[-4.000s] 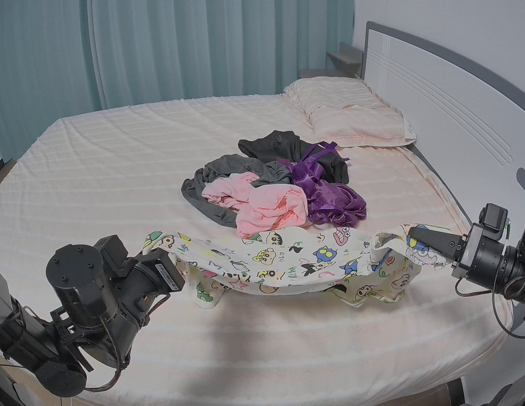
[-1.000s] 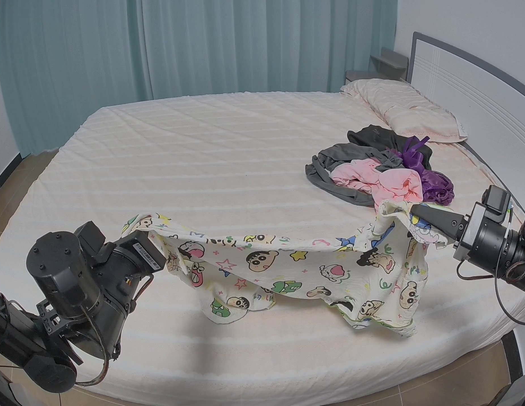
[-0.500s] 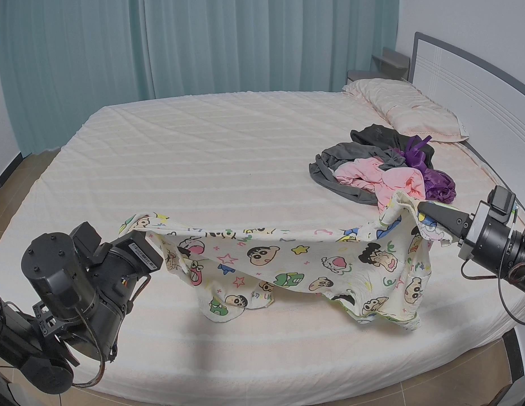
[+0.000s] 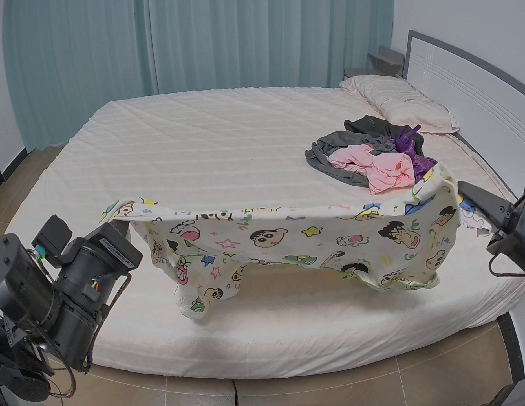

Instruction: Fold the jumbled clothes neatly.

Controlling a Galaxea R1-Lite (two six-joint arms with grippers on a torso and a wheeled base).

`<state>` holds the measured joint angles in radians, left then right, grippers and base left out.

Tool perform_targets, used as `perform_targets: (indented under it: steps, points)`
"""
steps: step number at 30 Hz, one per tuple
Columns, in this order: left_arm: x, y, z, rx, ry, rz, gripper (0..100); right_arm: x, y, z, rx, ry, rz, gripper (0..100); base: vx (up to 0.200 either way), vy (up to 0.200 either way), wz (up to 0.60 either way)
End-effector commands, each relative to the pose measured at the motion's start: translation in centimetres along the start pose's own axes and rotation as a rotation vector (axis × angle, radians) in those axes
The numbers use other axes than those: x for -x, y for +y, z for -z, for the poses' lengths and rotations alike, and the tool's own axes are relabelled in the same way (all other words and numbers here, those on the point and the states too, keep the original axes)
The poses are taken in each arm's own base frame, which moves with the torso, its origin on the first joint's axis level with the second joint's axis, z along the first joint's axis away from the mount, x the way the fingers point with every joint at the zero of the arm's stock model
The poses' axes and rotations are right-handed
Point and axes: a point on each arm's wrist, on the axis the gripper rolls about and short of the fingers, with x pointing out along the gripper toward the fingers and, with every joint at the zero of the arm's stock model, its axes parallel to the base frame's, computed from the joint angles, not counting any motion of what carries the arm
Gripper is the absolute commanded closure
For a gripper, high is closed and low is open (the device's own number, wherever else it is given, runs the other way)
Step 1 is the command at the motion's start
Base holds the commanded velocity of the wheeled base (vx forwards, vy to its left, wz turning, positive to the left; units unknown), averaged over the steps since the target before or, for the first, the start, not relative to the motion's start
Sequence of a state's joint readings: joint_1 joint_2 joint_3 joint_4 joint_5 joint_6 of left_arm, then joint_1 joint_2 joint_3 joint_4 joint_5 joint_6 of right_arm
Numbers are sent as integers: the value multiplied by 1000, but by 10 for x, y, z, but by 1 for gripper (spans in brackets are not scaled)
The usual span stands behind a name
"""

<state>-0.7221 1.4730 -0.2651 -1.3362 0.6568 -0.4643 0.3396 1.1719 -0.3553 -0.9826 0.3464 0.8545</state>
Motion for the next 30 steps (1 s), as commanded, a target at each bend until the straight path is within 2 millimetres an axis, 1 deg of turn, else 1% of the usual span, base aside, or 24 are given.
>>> perform_targets:
  steps: [1, 4, 6, 7, 11, 13, 14, 15, 16, 17, 19, 20, 23, 24, 25, 28, 30]
  points:
    - [17, -1, -25, 42, -72, 47, 100, 28, 25, -8, 44, -63, -116, 100, -200, 0, 0]
    - [24, 0, -36, 28, -107, 61, 100, 40, 38, -12, 69, -80, -180, 100, 0, 0, 0]
    - [27, 0, -41, 7, -124, 65, 100, 45, 45, -16, 83, -82, -211, 100, 0, 0, 0]
    - [29, 0, -45, -6, -139, 69, 100, 46, 52, -21, 90, -85, -230, 100, 0, 0, 0]
    - [29, -1, -52, -50, -168, 63, 100, 45, 67, -35, 94, -89, -237, 100, 0, 0, 0]
    - [28, -1, -53, -50, -175, 60, 100, 43, 70, -38, 97, -93, -242, 100, 0, 0, 0]
    - [25, -4, -56, -45, -187, 60, 100, 40, 76, -44, 104, -101, -255, 100, 0, 0, 0]
    - [24, -5, -57, -47, -188, 60, 100, 39, 76, -45, 106, -102, -256, 100, 0, 0, 0]
    - [22, -7, -60, -49, -200, 56, 100, 34, 78, -49, 105, -100, -256, 100, 0, 0, 0]
    - [18, -8, -60, -58, -199, 44, 100, 28, 77, -51, 101, -93, -246, 100, 0, 0, 0]
    - [13, -8, -59, -71, -191, 32, 100, 22, 75, -53, 97, -86, -234, 100, 0, 0, 0]
    - [6, -8, -54, -91, -174, 14, 100, 10, 66, -54, 88, -78, -195, 100, 0, 0, 0]
    - [-9, -6, -43, -124, -145, -29, 100, -7, 47, -59, 82, -78, -121, 100, 0, 0, 0]
    - [-12, -5, -40, -131, -139, -38, 100, -10, 45, -59, 81, -76, -113, 100, 0, 0, 0]
    - [-22, -1, -33, -155, -124, -73, 100, -18, 39, -60, 76, -71, -98, 100, 0, 0, 0]
    - [-42, 9, -18, -195, -88, -136, 100, -33, 24, -61, 65, -60, -64, 100, 0, 0, 0]
    - [-50, 10, -10, -183, -71, -151, 100, -43, 16, -63, 67, -59, -52, 100, 200, 0, 0]
